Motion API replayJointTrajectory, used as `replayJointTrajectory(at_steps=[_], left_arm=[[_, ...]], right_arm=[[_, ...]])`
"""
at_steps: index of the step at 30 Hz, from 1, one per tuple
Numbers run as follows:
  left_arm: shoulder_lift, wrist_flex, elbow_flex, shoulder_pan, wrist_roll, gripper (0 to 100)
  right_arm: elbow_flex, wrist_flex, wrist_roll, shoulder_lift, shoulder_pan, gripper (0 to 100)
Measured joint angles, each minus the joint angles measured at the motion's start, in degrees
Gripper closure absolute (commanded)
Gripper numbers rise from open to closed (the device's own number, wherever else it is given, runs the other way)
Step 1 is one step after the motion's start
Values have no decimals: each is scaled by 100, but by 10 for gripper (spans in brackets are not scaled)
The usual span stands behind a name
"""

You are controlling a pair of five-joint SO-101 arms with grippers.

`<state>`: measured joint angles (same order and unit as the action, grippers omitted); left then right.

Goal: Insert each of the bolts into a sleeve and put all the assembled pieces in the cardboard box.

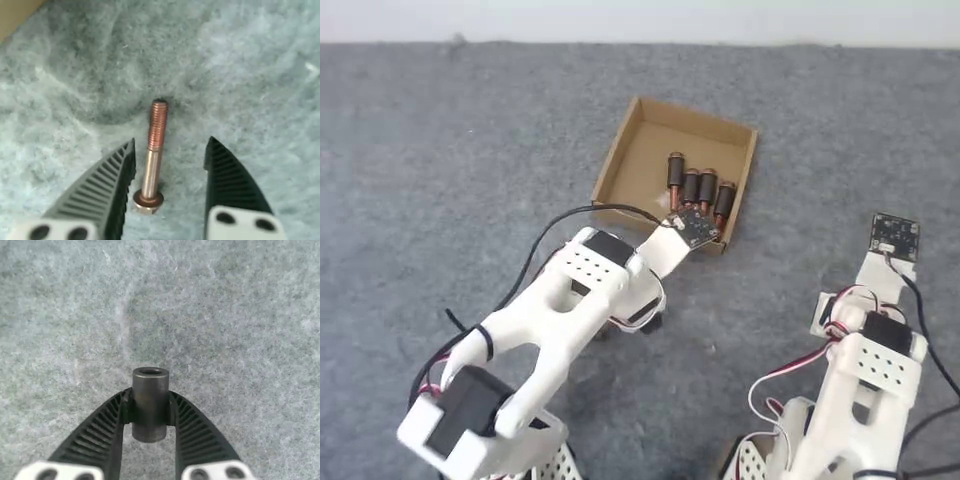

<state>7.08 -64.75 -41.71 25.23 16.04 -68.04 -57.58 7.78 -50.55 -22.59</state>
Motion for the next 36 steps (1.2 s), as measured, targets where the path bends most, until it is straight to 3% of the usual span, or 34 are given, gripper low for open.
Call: replayJointTrajectory(at_steps=[3,7,13,17,21,29,36], left_arm=[[255,-35,-141,0,-316,853],[1231,-53,-668,0,-774,986],[3068,-9,-1662,-53,-914,989],[3323,-167,-1723,-53,-941,990],[2796,-193,-1723,-62,-941,990],[501,-527,-1055,-53,-774,990],[-44,-651,-879,-44,-580,990]], right_arm=[[0,0,0,0,0,993],[0,0,0,0,0,993],[0,0,0,0,0,993],[-114,105,0,0,0,993],[-123,141,0,0,0,993],[-123,141,0,0,0,993],[-123,176,0,0,0,993]])
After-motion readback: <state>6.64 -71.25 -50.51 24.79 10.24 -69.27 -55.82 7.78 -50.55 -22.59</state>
